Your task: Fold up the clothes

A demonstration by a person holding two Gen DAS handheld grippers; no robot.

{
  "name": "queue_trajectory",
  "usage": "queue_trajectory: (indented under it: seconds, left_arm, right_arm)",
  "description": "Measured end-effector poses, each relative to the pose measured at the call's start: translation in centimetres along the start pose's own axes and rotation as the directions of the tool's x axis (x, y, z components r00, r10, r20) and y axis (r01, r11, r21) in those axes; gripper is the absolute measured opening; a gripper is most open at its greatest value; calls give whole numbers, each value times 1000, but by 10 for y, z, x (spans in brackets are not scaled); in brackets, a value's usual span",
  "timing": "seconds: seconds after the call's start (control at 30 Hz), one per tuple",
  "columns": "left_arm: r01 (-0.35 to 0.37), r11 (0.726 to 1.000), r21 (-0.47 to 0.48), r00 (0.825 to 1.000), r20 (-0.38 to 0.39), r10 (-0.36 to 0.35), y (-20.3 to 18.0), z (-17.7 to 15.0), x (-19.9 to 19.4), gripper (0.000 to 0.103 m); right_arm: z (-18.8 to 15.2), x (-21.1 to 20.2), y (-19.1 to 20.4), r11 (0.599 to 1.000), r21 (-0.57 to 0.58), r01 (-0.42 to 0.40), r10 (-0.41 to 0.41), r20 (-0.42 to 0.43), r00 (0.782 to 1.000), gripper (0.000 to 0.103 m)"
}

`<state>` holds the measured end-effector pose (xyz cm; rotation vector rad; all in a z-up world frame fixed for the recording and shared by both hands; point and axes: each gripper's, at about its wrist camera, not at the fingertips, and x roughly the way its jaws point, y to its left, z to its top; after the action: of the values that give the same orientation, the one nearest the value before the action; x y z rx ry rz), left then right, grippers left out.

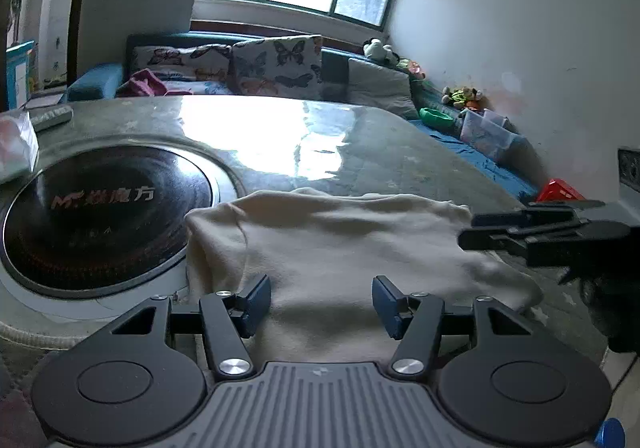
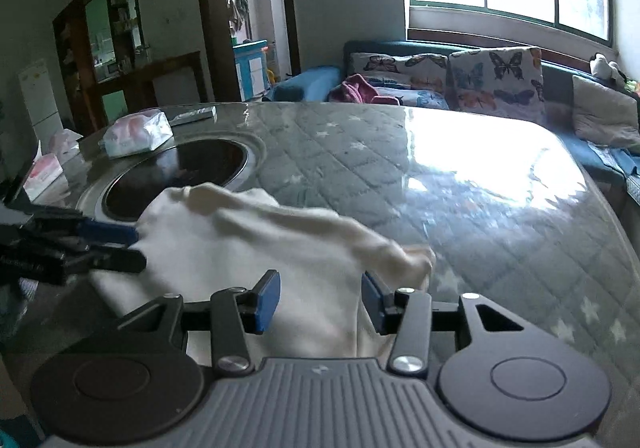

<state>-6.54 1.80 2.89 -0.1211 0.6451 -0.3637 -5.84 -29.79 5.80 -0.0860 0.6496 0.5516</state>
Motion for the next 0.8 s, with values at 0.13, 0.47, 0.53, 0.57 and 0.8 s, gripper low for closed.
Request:
queue_trajectory:
  seconds: [0.13,0.47,0.53,0.57,0.8]
  left_arm:
    - [0,1000,-6,1000,-4,0,1,0,1,60]
    - [6,1000,-18,1000,-7,-6,4,1,0,68]
    - [8,1000,-16,1000,-7,-8,3,1,1,69]
    - [9,1000,-16,1000,-7,-9,4,1,1,69]
    - [22,1000,-7,1000,-9,-22,4,1,2,70]
  right_arm:
    - [6,26,-13,1000,16,22,-21,-39,999,46]
    - [28,40,13,997,-74,-4,3,-23,1000,52]
    - [33,52,24,994,-111,-23,20,-33,999,52]
    - [35,57,28,992,-126,-26,21,-38,999,52]
    - [45,79,37,986,-164,1,-9,-50,999,54]
